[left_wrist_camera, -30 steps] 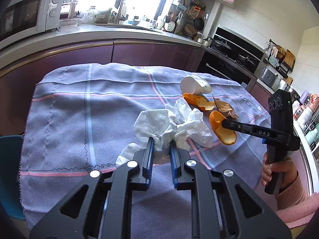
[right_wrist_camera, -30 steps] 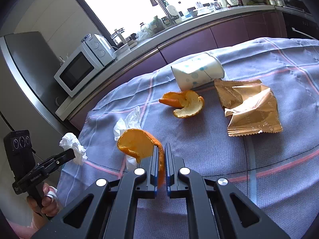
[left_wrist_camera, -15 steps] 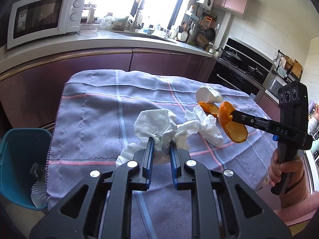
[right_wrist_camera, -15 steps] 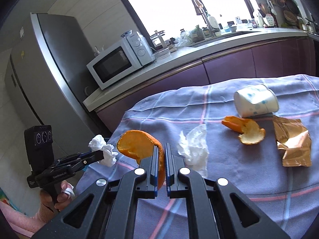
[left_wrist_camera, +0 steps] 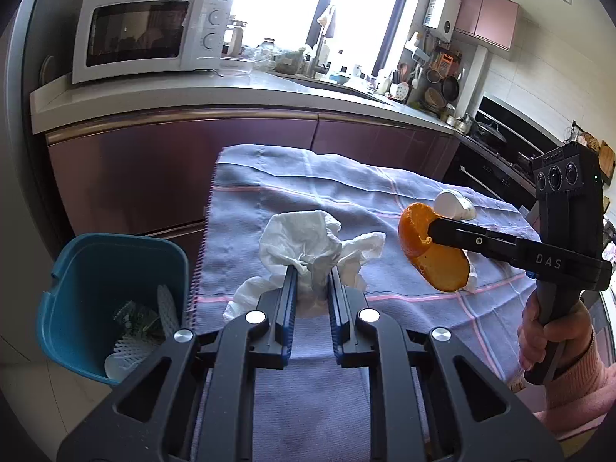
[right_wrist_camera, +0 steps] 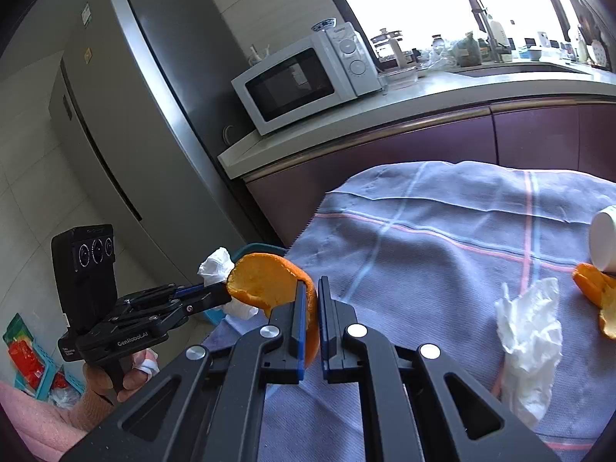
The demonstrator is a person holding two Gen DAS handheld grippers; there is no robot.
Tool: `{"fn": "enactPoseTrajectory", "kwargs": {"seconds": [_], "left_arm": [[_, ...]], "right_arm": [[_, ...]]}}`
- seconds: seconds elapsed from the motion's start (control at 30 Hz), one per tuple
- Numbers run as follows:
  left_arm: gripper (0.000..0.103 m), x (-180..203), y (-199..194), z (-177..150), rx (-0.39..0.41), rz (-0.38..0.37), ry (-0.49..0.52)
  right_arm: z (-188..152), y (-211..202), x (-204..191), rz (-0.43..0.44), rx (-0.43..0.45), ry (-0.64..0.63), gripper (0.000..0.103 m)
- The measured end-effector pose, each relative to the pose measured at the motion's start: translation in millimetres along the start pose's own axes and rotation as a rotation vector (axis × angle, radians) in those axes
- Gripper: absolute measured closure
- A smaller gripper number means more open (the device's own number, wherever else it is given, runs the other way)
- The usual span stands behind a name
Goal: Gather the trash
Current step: 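Carry the tissue with the left tool while the right tool carries the orange peel to the bin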
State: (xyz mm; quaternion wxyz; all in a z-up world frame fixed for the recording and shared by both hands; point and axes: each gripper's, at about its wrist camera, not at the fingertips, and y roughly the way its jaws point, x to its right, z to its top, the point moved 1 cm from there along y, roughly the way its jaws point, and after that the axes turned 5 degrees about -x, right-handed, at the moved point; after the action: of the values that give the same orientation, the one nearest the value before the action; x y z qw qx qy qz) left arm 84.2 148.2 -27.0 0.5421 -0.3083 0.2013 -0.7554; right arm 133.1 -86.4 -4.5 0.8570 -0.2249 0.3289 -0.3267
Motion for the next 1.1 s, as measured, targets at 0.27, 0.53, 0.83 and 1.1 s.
{"fn": "enactPoseTrajectory", "kwargs": {"seconds": [0.27,0.53,0.83,1.1], "left_arm": [[0.087,-55.0,-20.8,-4.0,0.024,0.118,-0.089],[0.087,-102.5,-34.3,-10.9,0.026,0.217,-0.156],[0.087,-135.3,-32.2,-17.5,0.003,0.276,-0.204],[0.087,-152.1,-18.8,-20.8,-0.024,0.319,-0.233]], "right_arm": [[19.4,46.0,-26.6,0.065,-0.074,-0.061,0.098],[33.9,86.8,-50.8,0.110,-0.136,-0.108,0.098],[45.0,137.9,-70.3,0.128,-0.217,-0.139,0.098],[47.5,175.4,-79.3,0.125,-0.284,-0.144,0.098]]}}
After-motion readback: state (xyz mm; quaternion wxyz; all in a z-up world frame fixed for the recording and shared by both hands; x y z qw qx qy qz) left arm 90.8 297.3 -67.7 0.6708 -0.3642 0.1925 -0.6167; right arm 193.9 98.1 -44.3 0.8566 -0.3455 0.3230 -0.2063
